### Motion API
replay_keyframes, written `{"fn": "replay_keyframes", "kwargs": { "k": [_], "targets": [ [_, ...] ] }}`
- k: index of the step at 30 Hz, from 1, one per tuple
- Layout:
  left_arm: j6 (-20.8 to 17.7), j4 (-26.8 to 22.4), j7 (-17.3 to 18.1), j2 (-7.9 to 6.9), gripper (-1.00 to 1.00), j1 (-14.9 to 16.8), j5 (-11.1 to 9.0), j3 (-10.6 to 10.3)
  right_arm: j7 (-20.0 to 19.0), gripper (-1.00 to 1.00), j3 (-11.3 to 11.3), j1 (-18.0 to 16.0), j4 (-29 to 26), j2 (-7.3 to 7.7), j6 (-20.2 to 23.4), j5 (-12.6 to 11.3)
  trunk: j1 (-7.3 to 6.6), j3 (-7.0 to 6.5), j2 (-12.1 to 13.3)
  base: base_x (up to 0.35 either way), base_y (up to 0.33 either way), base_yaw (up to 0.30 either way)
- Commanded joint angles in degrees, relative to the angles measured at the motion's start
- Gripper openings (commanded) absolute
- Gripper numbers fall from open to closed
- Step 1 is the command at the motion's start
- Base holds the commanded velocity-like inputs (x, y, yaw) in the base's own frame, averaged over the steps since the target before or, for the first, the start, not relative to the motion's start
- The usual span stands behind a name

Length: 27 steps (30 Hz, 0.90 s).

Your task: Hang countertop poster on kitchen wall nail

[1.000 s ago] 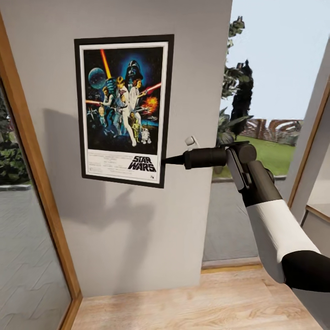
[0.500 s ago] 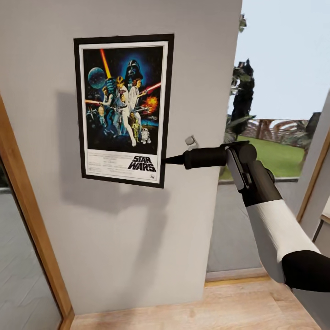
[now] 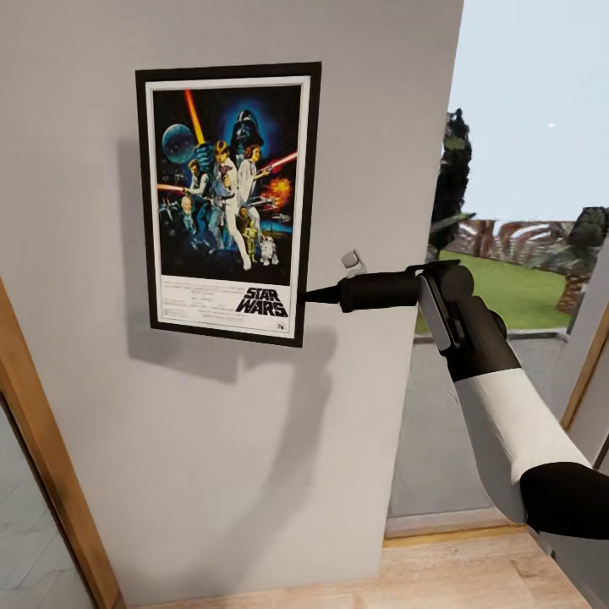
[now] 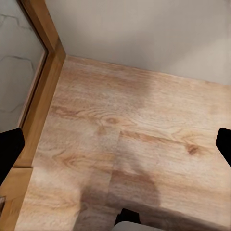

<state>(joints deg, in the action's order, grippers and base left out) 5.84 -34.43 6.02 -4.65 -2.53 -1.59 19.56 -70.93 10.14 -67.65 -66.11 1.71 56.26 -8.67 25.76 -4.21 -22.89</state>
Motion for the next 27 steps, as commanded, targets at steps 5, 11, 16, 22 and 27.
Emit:
{"fn": "replay_keyframes", "kwargs": {
  "k": [5, 11, 16, 22, 27],
  "targets": [
    [0.05, -0.05, 0.44, 0.01, 1.00, -0.01, -0.17, 0.21, 0.01, -1.00, 0.11, -0.02, -0.66, 0.05, 0.51, -0.47, 0.02, 0.01, -0.03, 0.017, 0.000, 0.000],
    [0.05, -0.03, 0.42, 0.05, 1.00, -0.01, -0.17, 0.22, 0.01, -1.00, 0.15, -0.02, -1.16, 0.05, 0.51, -0.47, 0.02, 0.01, -0.03, 0.002, 0.000, 0.000],
    [0.05, -0.04, 0.42, 0.04, 1.00, -0.01, -0.17, 0.23, 0.00, -1.00, 0.20, -0.02, -1.21, 0.05, 0.51, -0.47, 0.02, 0.01, -0.03, 0.000, 0.000, 0.000],
    [0.05, -0.03, 0.42, 0.02, 1.00, -0.02, -0.17, 0.25, 0.00, -1.00, 0.23, -0.02, -1.22, 0.05, 0.51, -0.45, 0.02, 0.01, -0.03, 0.153, 0.049, 0.000],
    [0.05, -0.02, 0.41, 0.00, 1.00, -0.02, -0.17, 0.26, 0.00, -1.00, 0.23, -0.02, -1.22, 0.05, 0.51, -0.43, 0.02, 0.01, -0.03, 0.253, 0.103, 0.000]
  ]
}}
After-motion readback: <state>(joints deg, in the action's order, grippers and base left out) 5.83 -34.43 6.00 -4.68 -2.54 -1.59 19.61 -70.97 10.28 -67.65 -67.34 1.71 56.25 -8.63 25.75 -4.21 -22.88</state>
